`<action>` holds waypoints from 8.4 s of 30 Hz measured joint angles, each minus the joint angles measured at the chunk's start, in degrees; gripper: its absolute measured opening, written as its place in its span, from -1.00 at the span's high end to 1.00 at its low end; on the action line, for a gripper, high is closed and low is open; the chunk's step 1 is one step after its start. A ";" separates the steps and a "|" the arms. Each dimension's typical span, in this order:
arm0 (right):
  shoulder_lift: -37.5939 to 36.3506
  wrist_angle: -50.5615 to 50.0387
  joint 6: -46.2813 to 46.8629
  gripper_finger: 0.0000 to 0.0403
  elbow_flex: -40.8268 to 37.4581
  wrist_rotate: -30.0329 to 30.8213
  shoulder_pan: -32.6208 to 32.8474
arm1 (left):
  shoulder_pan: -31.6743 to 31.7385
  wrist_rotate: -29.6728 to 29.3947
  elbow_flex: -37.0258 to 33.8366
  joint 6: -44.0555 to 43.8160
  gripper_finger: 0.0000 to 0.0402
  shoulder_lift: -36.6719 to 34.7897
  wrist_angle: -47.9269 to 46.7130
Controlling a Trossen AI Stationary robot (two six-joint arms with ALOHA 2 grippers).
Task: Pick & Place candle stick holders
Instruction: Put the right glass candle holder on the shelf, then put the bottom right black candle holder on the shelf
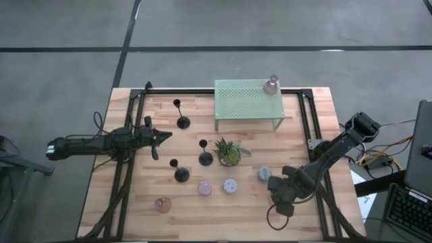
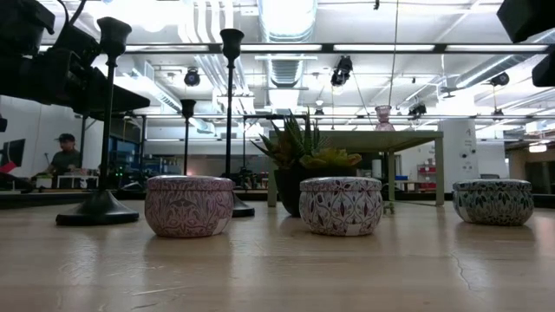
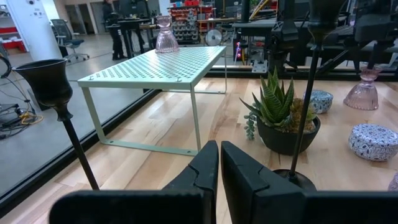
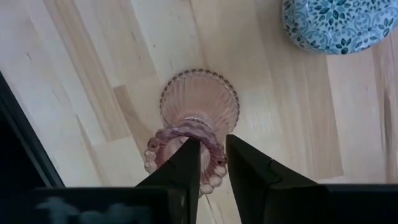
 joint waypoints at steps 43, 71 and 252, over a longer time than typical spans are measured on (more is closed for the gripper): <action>-13.52 -21.94 -3.69 0.85 15.89 7.75 -17.71 | 0.01 0.01 0.00 0.00 0.88 0.00 -0.01; -11.35 -24.51 -26.53 0.86 30.06 -6.07 -76.98 | 0.01 0.00 0.00 0.00 0.88 0.00 0.00; -4.32 -26.22 -39.47 0.54 41.63 -6.00 -83.92 | 0.02 0.00 0.02 0.00 0.88 0.01 0.00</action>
